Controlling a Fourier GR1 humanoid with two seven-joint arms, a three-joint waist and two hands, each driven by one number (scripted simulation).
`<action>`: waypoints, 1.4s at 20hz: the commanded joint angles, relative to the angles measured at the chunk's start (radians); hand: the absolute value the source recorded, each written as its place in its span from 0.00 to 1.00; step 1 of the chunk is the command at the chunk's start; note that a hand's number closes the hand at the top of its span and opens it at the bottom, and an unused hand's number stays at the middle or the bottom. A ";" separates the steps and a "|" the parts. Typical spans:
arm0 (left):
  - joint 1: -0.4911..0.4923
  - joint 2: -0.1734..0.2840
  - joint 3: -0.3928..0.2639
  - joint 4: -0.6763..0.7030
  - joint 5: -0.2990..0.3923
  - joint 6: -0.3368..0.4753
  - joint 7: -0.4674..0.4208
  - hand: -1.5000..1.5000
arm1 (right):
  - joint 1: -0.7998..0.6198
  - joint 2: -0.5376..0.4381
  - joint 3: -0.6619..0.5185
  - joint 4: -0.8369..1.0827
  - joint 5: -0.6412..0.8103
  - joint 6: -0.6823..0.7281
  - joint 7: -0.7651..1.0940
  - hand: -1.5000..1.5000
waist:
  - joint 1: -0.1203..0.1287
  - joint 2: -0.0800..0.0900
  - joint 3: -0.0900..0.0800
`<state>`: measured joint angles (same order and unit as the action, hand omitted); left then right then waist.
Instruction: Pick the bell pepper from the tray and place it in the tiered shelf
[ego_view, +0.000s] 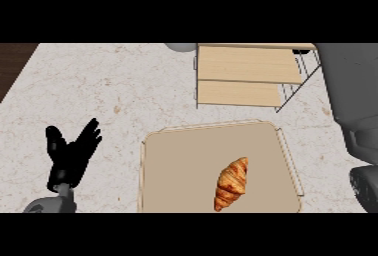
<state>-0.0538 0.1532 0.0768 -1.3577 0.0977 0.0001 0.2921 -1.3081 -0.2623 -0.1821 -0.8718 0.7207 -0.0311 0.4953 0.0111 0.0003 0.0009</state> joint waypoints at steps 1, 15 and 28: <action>-0.006 0.030 0.029 0.003 0.040 -0.043 0.026 0.50 | -0.029 -0.002 -0.075 -0.008 -0.055 -0.053 0.026 0.00 | 0.001 0.001 -0.001; 0.004 0.009 0.012 -0.008 -0.004 -0.004 0.016 0.50 | -0.028 -0.043 -0.256 -0.075 -0.214 -0.269 0.005 0.00 | -0.005 -0.001 -0.001; 0.027 0.013 0.026 -0.020 0.006 -0.015 0.013 0.50 | 0.156 -0.327 -0.434 -0.211 -0.350 -0.184 0.092 0.00 | -0.020 -0.005 0.000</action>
<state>-0.0444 0.1708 0.1043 -1.3628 0.1101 -0.0227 0.3070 -1.2302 -0.5223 -0.5588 -1.0257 0.4464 -0.2756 0.5784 -0.0057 -0.0029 0.0002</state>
